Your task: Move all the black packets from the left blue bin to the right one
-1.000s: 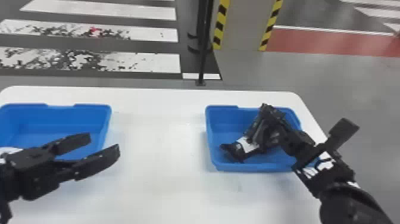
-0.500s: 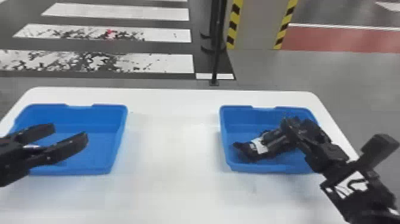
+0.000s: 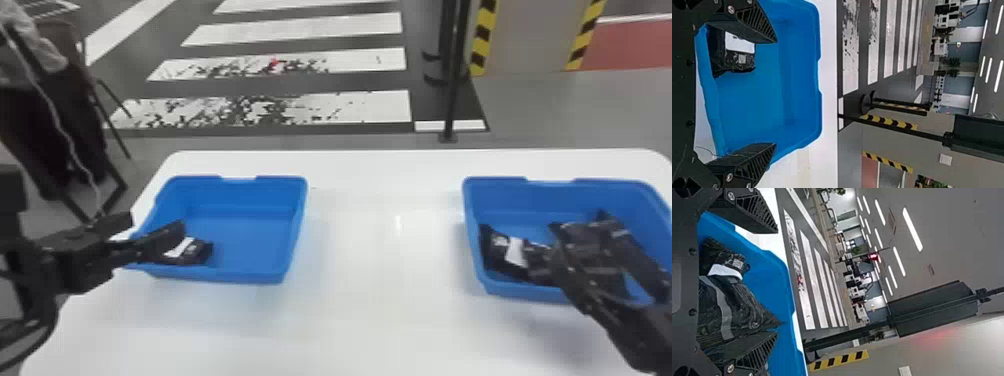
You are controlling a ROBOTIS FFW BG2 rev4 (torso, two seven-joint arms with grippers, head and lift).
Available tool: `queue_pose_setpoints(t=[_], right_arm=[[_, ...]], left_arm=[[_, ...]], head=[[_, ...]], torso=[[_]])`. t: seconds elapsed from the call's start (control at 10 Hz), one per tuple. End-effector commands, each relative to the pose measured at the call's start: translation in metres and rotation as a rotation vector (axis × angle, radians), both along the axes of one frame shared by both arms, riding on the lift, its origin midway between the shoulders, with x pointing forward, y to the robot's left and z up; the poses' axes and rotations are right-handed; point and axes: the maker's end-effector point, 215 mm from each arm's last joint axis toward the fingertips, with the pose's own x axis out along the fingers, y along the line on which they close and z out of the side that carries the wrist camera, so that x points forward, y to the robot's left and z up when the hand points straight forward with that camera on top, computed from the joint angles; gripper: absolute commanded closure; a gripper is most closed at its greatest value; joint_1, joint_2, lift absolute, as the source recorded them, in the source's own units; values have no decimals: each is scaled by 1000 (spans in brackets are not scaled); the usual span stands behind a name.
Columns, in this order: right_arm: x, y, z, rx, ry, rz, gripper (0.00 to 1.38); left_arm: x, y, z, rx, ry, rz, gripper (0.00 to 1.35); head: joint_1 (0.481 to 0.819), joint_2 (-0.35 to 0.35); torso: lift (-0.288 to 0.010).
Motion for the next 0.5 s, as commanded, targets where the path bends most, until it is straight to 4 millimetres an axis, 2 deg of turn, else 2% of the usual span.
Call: queue_pose_setpoints(t=[0.0, 0.1, 0.3, 0.4], right_arm=[[-14, -7, 10, -25, -22, -47, 111], [-16, -22, 10, -42, -20, -76, 111], [-19, -46, 45, -94, -95, -119, 111], [-26, -48, 55, -100, -108, -121, 111]], left_arm=[[-3, 9, -2, 8, 8, 19, 142], [-3, 7, -3, 6, 10, 14, 144], [0, 5, -3, 14, 9, 11, 144], [0, 19, -3, 51, 13, 45, 142]], head=[[695, 210], [695, 213], [695, 188], [695, 169]], torso=[[-185], [-185], [-185], [-185]])
